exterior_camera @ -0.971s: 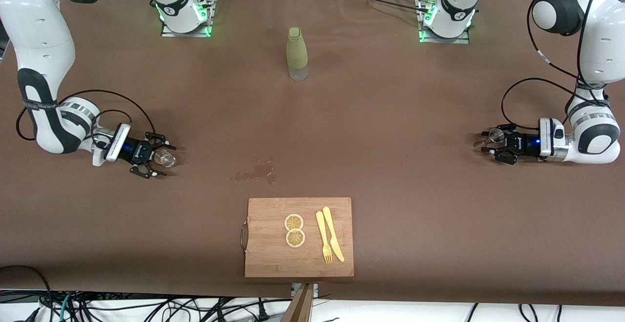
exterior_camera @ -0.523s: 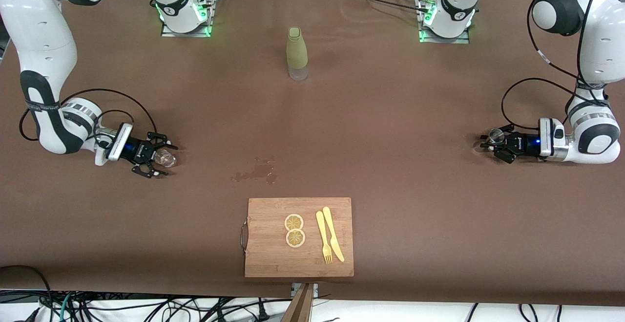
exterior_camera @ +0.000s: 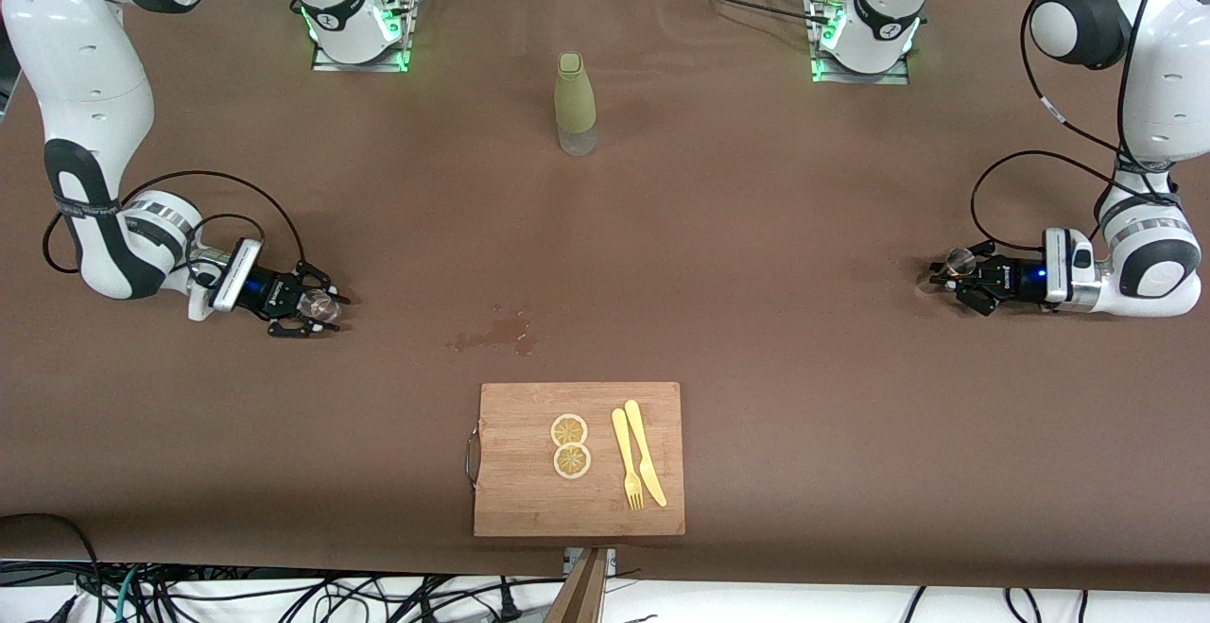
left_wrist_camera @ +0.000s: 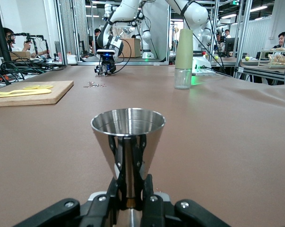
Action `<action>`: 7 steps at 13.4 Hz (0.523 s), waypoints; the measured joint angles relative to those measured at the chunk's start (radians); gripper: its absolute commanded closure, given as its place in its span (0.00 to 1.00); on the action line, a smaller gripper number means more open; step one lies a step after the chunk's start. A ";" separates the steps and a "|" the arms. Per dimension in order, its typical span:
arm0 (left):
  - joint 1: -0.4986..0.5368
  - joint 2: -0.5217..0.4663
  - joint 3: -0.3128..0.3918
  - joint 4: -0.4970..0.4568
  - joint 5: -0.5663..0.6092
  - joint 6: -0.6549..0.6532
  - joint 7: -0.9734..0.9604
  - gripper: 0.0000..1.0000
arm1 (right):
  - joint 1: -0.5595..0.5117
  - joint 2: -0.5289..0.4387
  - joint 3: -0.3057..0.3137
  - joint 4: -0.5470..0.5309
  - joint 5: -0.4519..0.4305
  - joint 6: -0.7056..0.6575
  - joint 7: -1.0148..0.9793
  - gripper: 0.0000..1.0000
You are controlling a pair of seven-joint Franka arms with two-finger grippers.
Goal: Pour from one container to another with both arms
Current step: 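Lift the glass cup with the right gripper while the left gripper raises the jigger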
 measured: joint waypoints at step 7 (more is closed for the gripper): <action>0.002 0.000 0.004 0.010 0.000 -0.001 0.000 1.00 | 0.023 0.002 0.000 0.010 0.029 0.000 0.000 0.77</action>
